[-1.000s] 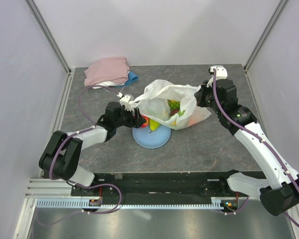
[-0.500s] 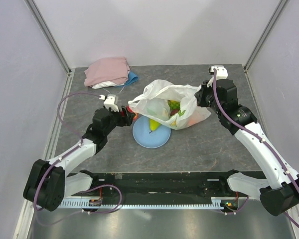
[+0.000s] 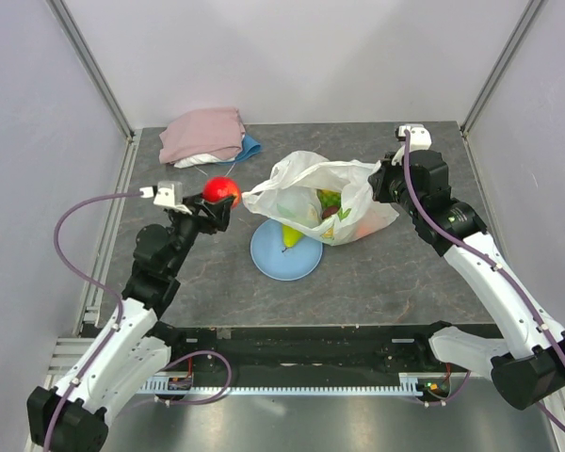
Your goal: Place the fruits into the plastic bag
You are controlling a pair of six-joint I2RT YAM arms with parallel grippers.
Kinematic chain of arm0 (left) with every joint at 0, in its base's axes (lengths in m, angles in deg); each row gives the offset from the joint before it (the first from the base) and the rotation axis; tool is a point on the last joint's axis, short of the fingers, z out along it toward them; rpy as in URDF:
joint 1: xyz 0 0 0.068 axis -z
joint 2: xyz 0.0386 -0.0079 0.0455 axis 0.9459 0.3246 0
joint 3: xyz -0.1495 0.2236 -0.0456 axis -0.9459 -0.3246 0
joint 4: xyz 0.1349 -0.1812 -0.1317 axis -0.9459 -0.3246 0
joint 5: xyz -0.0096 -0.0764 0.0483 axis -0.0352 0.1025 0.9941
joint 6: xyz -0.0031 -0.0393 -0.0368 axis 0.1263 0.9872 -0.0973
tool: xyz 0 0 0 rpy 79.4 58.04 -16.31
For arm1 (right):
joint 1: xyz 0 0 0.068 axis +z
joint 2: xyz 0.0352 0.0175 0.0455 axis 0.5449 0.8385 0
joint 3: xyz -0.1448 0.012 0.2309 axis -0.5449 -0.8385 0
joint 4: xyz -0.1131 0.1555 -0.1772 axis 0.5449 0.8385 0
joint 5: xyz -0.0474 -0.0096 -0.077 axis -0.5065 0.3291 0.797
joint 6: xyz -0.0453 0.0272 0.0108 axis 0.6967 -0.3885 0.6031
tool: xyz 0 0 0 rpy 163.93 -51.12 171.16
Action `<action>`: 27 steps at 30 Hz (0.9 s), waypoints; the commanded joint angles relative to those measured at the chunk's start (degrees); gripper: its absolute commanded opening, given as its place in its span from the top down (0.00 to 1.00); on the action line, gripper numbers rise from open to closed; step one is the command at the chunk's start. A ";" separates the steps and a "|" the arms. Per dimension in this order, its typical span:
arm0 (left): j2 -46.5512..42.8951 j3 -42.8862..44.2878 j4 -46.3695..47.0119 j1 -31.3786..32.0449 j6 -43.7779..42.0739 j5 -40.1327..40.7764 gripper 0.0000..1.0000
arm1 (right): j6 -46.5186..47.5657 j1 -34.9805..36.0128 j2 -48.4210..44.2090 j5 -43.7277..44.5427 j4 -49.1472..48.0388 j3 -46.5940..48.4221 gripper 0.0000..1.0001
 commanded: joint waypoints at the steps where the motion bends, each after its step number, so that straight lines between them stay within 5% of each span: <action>1: 0.24 8.96 1.24 0.23 -2.33 -4.81 0.26 | -0.19 -0.19 -0.77 -1.11 -1.70 0.08 1.00; 7: 6.99 20.03 2.92 4.79 -3.91 -15.53 0.26 | -0.63 -0.19 -0.86 -1.73 -1.88 0.08 1.00; 12: 16.05 26.82 -0.41 20.58 -13.57 -12.64 0.26 | -0.63 -0.20 -0.95 -1.64 -1.88 -0.01 1.00; 15: 22.91 30.16 -2.26 23.77 -13.24 -13.60 0.26 | -0.63 -0.19 -1.12 -1.64 -1.79 -0.10 1.00; 27: 44.08 38.94 -6.48 24.40 -11.56 -4.66 0.26 | -0.54 -0.19 -2.27 -1.47 -1.70 -0.80 1.00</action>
